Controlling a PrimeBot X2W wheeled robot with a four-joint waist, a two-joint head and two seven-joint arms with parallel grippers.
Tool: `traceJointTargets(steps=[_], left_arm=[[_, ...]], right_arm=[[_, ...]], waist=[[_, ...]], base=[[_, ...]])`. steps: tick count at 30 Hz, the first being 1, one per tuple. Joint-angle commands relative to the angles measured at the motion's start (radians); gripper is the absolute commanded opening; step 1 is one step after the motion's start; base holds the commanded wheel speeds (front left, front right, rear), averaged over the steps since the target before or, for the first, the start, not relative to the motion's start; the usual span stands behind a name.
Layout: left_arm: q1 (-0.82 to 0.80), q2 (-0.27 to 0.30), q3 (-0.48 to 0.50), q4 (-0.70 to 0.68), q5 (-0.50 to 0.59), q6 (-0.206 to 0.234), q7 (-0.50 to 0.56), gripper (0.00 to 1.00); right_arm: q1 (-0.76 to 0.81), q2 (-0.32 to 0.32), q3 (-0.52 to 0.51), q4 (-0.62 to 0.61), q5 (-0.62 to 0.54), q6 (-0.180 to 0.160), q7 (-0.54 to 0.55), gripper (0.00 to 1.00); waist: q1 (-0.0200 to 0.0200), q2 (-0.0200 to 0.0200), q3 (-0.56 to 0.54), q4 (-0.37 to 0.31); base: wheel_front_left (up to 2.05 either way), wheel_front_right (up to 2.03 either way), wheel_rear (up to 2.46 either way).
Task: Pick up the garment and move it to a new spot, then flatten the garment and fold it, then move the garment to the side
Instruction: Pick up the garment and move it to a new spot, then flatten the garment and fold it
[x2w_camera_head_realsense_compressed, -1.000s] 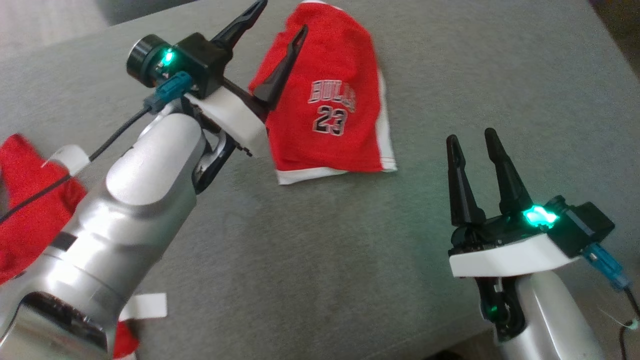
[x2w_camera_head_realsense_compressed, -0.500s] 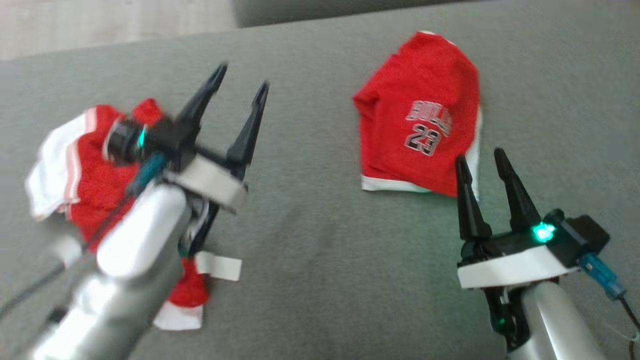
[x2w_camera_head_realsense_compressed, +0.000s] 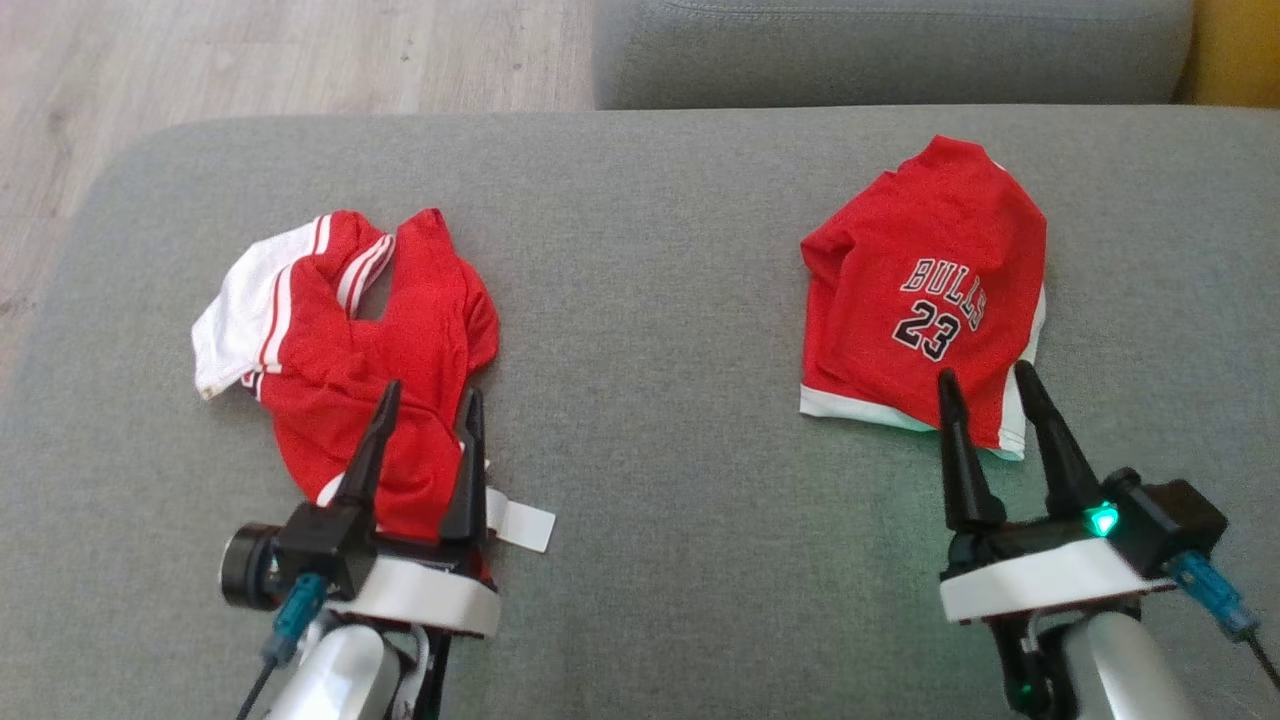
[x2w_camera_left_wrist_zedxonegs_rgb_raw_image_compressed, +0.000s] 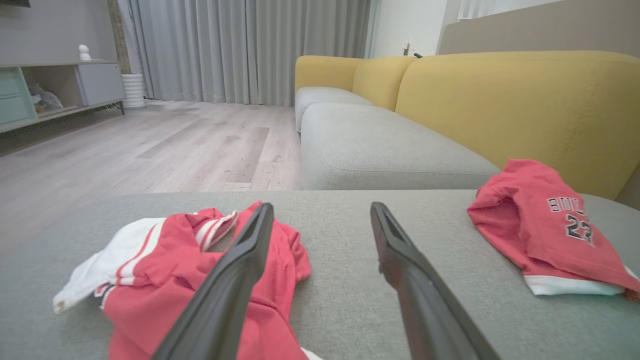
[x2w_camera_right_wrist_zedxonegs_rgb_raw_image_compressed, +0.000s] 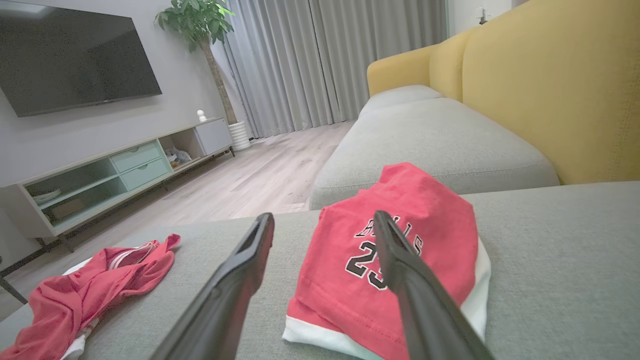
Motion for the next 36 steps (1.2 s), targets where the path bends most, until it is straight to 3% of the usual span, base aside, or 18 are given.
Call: traceJointTargets(steps=[1, 5, 10, 14, 20, 27, 28, 29, 36], left_arm=[[-0.038, 0.005, 0.053, -0.035, 0.016, -0.008, -0.009, 1.0], [-0.021, -0.028, 0.076, -0.026, 0.065, -0.056, -0.009, 1.0], [-0.035, -0.051, 0.078, 0.006, 0.104, -0.119, -0.009, 1.0], [-0.042, -0.075, 0.1, 0.017, 0.12, -0.143, -0.009, 1.0], [-0.047, -0.099, 0.125, 0.026, 0.151, -0.174, -0.009, 1.0], [-0.052, -0.117, 0.154, 0.034, 0.179, -0.197, -0.009, 1.0], [-0.052, -0.12, 0.158, 0.036, 0.181, -0.199, -0.009, 1.0], [-0.052, -0.122, 0.162, 0.038, 0.184, -0.201, -0.009, 1.0], [-0.04, -0.134, 0.202, 0.05, 0.201, -0.211, -0.009, 1.0]], right_arm=[[-0.016, -0.003, 0.012, -0.027, 0.001, -0.001, -0.011, 1.0], [-0.017, -0.003, -0.017, -0.005, 0.017, -0.001, -0.011, 1.0], [-0.062, -0.003, -0.082, 0.143, 0.084, -0.001, -0.011, 1.0], [-0.119, -0.003, -0.133, 0.284, 0.106, -0.001, -0.011, 1.0], [-0.206, -0.003, -0.13, 0.492, 0.136, -0.001, -0.011, 1.0], [-0.268, -0.003, -0.13, 0.613, 0.166, -0.001, -0.011, 1.0], [-0.272, -0.003, -0.128, 0.618, 0.168, -0.001, -0.011, 0.6], [-0.277, -0.003, -0.126, 0.616, 0.167, -0.001, -0.011, 0.0], [-0.273, -0.003, -0.192, 0.481, 0.192, -0.001, -0.011, 0.0]], waist=[[0.0002, -0.0001, -0.003, 0.004], [0.0002, -0.0001, -0.004, 0.012], [0.0002, -0.0001, 0.018, 0.019], [0.0002, -0.0001, 0.035, 0.023], [0.0002, -0.0001, 0.058, 0.031], [0.0002, -0.0001, 0.073, 0.037], [0.0002, -0.0001, 0.074, 0.036], [0.0002, -0.0001, 0.074, 0.035], [0.0002, -0.0001, 0.038, 0.004]], base=[[0.0, 0.0, 0.0], [0.0, 0.0, 0.0], [0.0, 0.0, 0.0], [0.0, 0.0, 0.0], [0.0, 0.0, 0.0], [0.0, 0.0, 0.0], [0.0, 0.0, 0.0], [0.0, 0.0, 0.0], [0.0, 0.0, 0.0]])
